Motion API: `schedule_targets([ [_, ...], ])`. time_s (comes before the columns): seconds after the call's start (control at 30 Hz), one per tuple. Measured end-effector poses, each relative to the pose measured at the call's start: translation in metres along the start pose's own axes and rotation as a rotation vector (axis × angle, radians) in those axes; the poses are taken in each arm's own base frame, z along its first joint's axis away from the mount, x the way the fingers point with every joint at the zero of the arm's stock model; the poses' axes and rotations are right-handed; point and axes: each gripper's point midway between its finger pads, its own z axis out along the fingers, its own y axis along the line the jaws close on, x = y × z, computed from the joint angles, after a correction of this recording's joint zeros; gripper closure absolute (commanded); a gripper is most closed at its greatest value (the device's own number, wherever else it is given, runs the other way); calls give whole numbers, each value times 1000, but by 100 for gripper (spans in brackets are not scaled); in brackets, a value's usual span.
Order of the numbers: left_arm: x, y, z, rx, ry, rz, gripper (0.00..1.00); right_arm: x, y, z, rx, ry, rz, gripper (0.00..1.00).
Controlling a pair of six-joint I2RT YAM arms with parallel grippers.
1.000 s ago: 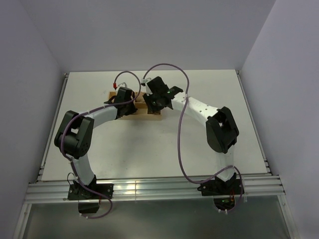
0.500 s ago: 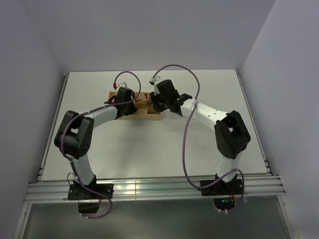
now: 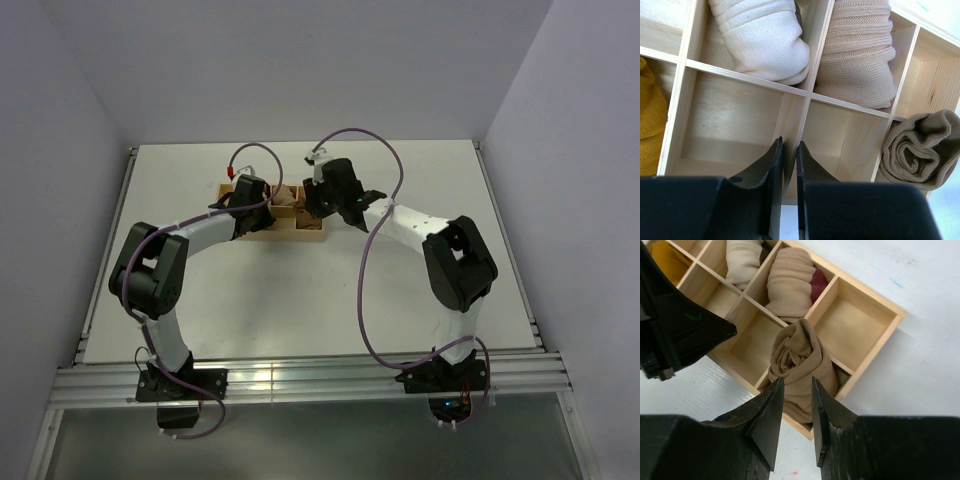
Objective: Roll the socks
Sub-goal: Place the sock in the storage box.
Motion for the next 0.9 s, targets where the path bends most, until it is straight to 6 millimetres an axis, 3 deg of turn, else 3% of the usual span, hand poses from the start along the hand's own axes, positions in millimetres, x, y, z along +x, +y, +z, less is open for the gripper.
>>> schedule_targets([
  [0.2,-1,-1,0,3,-3,-1,100,18,2,20,-33,40,4,64],
  [0.7,-3,1,1,2,-7,-5,100,20,9,57,-80,130,7,64],
  [0.9,-3,2,1,1,-8,-9,100,24,10,63,-61,206,11,65],
])
